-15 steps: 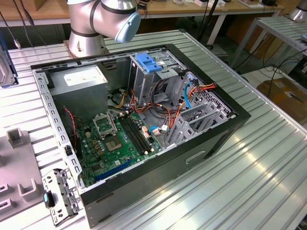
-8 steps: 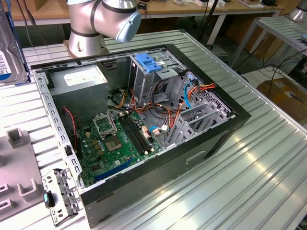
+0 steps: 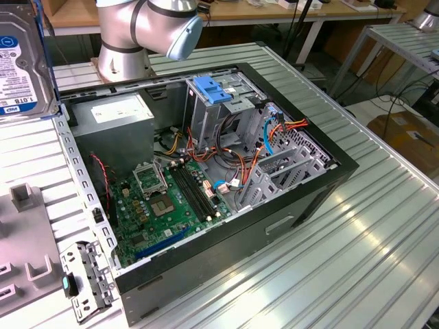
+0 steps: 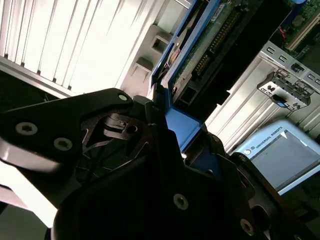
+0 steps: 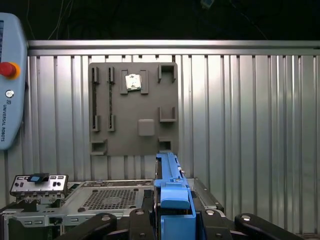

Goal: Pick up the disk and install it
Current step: 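Pick up the disk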

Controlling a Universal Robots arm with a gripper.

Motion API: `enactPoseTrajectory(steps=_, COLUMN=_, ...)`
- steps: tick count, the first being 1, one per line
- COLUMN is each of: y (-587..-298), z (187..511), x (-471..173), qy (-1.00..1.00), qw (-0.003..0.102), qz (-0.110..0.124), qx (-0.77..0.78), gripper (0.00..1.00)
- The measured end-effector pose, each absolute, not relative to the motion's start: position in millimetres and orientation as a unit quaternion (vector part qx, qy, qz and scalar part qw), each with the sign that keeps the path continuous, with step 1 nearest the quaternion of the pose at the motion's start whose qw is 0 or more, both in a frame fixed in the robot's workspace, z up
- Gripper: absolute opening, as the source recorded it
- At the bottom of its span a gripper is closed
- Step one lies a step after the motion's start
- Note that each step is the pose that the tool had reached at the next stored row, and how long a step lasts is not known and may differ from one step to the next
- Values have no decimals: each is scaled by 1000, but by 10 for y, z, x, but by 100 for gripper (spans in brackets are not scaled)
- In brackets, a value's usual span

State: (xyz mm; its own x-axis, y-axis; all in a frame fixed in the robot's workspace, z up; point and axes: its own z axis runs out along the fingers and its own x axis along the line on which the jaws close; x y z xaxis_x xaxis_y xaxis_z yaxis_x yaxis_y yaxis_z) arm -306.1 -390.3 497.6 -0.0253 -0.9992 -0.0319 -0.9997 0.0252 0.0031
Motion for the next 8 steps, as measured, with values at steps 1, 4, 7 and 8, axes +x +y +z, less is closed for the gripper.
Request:
enactPoseTrajectory(steps=1, y=-3904, z=4976, x=-3036, qy=716, qw=10, qz=12, qx=-698, gripper=37)
enactPoseTrajectory(steps=4, y=-3908, z=4976, x=-2961, qy=716, qw=10, qz=12, qx=-698, gripper=37)
enactPoseTrajectory(steps=7, y=-3912, z=4976, x=-2888, qy=716, qw=10, qz=12, qx=-698, gripper=37)
enactPoseTrajectory(steps=8, y=-3913, z=4976, x=-2866, qy=716, qw=10, qz=12, qx=-698, gripper=37)
